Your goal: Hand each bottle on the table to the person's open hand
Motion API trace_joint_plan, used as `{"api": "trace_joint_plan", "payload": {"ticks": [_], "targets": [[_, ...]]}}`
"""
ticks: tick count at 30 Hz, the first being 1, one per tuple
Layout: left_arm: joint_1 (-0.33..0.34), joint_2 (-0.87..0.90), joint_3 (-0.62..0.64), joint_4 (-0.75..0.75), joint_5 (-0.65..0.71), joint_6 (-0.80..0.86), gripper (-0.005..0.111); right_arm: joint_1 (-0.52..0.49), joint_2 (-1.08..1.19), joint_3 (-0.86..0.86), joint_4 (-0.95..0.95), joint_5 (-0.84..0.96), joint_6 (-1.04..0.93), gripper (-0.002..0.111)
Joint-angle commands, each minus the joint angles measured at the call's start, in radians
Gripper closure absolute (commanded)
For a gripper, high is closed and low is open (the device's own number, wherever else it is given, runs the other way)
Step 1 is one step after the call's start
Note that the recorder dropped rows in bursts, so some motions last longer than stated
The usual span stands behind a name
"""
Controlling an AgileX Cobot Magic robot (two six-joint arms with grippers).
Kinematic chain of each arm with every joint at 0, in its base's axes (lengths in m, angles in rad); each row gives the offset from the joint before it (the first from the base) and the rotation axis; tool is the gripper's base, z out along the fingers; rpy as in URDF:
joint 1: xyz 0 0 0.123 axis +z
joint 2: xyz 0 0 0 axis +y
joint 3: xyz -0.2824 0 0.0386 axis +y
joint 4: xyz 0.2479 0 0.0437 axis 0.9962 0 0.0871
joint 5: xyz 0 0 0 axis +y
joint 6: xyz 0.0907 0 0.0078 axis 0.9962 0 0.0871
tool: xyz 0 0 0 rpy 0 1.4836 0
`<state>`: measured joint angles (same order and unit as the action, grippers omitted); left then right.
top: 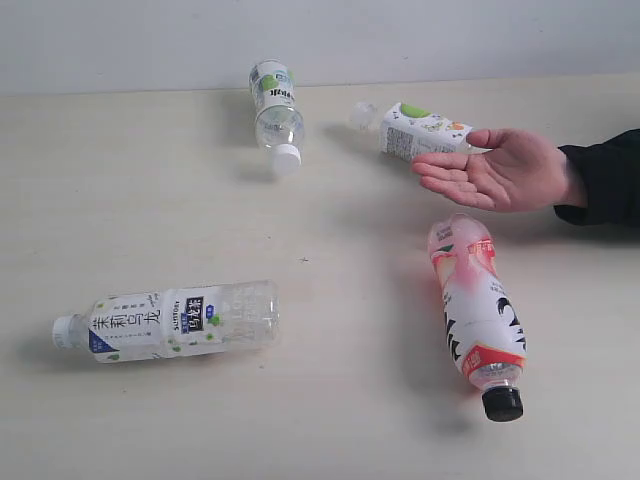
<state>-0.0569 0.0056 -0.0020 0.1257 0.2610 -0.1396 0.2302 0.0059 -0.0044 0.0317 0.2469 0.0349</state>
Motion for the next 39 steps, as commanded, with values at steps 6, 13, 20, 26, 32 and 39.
{"api": "trace_joint_plan", "payload": {"ticks": [6,13,20,26,32,39], "targets": [[-0.006,-0.006,0.002,0.003,-0.003,0.005,0.107,-0.005,-0.006,0.004,-0.003,-0.008,-0.003,0.108],[-0.006,-0.006,0.002,0.013,-0.005,0.009,0.107,-0.005,-0.006,0.004,-0.003,-0.008,-0.003,0.108],[-0.006,-0.006,0.002,0.018,-0.200,-0.128,0.107,-0.005,-0.006,0.004,-0.003,-0.010,-0.006,0.108],[-0.006,-0.006,0.002,0.018,-0.471,-0.386,0.107,-0.005,-0.006,0.004,-0.003,-0.010,-0.006,0.108],[0.000,0.009,-0.070,-0.014,-0.787,-0.454,0.107,-0.005,-0.006,0.004,-0.003,-0.010,-0.006,0.108],[0.003,0.416,-0.527,-0.019,-0.363,-0.275,0.107,-0.005,-0.006,0.004,-0.003,-0.010,-0.006,0.108]]}}
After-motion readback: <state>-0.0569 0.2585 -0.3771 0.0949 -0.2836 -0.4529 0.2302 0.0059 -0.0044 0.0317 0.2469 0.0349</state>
